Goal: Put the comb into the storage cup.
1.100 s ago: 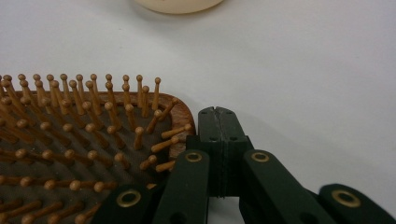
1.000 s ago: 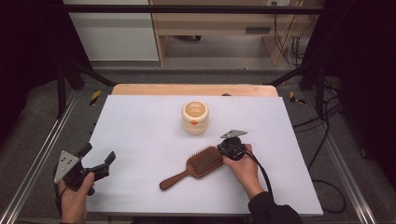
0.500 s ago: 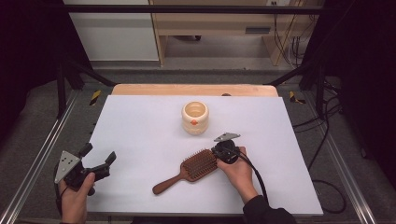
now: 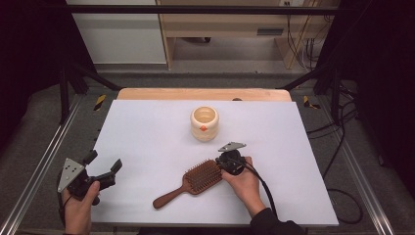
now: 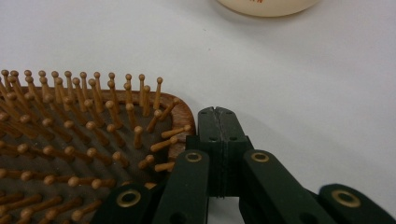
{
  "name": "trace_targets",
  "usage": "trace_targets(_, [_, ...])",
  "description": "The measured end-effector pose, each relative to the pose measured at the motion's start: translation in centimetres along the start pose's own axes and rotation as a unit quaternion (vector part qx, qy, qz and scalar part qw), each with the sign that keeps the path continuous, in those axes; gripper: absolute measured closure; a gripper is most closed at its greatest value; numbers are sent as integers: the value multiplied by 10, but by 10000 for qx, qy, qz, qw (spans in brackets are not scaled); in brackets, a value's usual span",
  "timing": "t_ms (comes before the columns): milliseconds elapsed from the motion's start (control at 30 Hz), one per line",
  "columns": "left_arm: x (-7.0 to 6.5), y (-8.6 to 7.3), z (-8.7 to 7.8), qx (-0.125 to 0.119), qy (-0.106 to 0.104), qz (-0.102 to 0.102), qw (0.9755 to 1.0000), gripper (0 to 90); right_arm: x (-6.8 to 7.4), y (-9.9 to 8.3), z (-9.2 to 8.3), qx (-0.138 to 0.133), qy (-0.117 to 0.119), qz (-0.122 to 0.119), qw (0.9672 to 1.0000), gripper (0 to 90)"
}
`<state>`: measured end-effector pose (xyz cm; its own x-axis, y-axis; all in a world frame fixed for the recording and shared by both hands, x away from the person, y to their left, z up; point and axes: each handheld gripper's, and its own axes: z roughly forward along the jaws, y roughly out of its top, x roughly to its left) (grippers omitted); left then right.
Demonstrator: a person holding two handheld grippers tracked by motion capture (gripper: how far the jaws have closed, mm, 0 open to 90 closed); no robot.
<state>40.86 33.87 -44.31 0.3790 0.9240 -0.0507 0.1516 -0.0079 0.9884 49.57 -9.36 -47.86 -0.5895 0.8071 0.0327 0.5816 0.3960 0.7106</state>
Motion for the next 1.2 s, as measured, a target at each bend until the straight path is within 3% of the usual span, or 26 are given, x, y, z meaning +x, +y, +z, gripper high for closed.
trace_targets(100, [0,0,0,4,1,-4,10000,36,-2,0,-1,-29,-58,36,10000,900])
trace_targets(300, [1,0,-1,31,8,-49,10000,38,-17,-2,-24,-440,-250,217,9985,900])
trace_targets(333, [0,0,-1,48,-8,-45,10000,37,-22,-5,-34,-626,-278,241,9974,879])
trace_targets(433, [-1,1,-1,97,-72,-65,9999,37,-24,-8,-43,-776,-291,243,9963,808])
trace_targets(467, [-3,2,-2,119,-108,-45,9999,37,-26,-13,-52,-857,-352,272,9953,675])
trace_targets(533, [-5,2,-2,160,-119,-5,9998,38,-27,-16,-55,-890,-370,270,9950,633])
trace_targets(600, [-8,3,-2,213,-191,24,9996,36,-30,-25,-70,-1119,-422,320,9923,465])
trace_targets(633, [-8,3,-2,213,-191,24,9996,35,-30,-25,-70,-1119,-422,320,9923,465])
trace_targets(667, [-11,4,-1,264,-252,46,9993,34,-32,-30,-80,-1203,-513,394,9906,349])
trace_targets(700, [-11,4,-1,264,-252,46,9993,34,-32,-30,-80,-1203,-513,394,9906,349])
trace_targets(733, [-13,5,-1,310,-296,48,9991,32,-35,-35,-88,-1294,-562,425,9891,246])
trace_targets(800, [-16,6,0,381,-358,69,9986,30,-36,-37,-91,-1333,-567,410,9886,209])
trace_targets(833, [-23,8,1,519,-388,196,9977,30,-39,-44,-102,-1482,-679,440,9856,137])
trace_targets(867, [-23,8,1,519,-388,196,9977,30,-41,-47,-107,-1564,-727,458,9840,118])
trace_targets(1000, [-39,10,7,822,-715,402,9932,30,-48,-58,-120,-1913,-815,530,9767,67])
trace_targets(1033, [-43,10,9,919,-791,446,9916,30,-50,-60,-121,-1955,-850,546,9755,64])
trace_targets(1067, [-43,10,9,919,-791,446,9916,30,-50,-60,-121,-1955,-850,546,9755,64])
trace_targets(1133, [-52,10,12,1094,-955,566,9878,30,-54,-62,-122,-2008,-907,516,9741,65])
trace_targets(1167, [-60,10,15,1214,-1112,616,9844,30,-56,-63,-121,-2071,-864,524,9731,65])
trace_targets(1200, [-60,10,15,1214,-1112,616,9844,30,-56,-63,-121,-2071,-864,524,9731,65])
